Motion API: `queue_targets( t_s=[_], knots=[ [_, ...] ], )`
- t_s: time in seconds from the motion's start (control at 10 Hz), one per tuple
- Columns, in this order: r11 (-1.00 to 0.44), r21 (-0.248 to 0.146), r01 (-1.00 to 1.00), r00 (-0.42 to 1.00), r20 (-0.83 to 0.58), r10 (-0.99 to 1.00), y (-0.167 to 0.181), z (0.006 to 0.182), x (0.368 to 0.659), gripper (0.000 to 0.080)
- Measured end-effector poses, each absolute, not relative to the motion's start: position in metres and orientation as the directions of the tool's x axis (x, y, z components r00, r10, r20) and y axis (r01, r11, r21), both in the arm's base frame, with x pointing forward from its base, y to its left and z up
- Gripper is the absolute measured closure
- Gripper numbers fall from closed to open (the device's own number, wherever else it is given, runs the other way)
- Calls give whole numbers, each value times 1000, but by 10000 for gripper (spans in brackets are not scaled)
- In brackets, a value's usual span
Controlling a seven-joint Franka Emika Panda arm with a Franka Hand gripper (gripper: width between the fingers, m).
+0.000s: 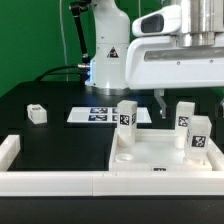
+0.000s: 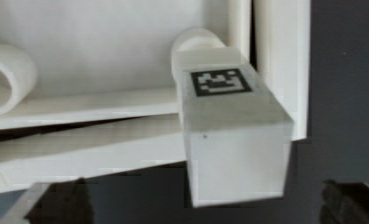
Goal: Assemble square table
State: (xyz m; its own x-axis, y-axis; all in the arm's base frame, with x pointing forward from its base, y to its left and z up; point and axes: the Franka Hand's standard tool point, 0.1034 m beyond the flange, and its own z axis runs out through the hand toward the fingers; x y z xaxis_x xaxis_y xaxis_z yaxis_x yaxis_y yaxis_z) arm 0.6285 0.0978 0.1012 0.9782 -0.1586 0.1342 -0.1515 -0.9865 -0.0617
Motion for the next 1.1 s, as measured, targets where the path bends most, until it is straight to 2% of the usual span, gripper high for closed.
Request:
queue_targets(
  t_s=[0.2,0.3,0.4,0.5,0.6,0.7,1.0,1.1],
  knots=[
    [-987,-51,-154,977,141,-160,94,87,629,151],
    [-987,-51,-154,977,142,-159,94,88,629,151],
    [-987,-51,-154,977,141,-160,94,87,629,236],
    [-981,-55,-184,972,139,-190,94,87,629,372],
    [-980,-56,-189,971,139,-195,94,87,629,372],
    [-968,-64,-242,959,135,-249,94,87,629,511],
    [-881,-94,-463,874,115,-472,96,86,628,511],
    [-781,-111,-614,775,102,-624,103,85,625,511]
  ],
)
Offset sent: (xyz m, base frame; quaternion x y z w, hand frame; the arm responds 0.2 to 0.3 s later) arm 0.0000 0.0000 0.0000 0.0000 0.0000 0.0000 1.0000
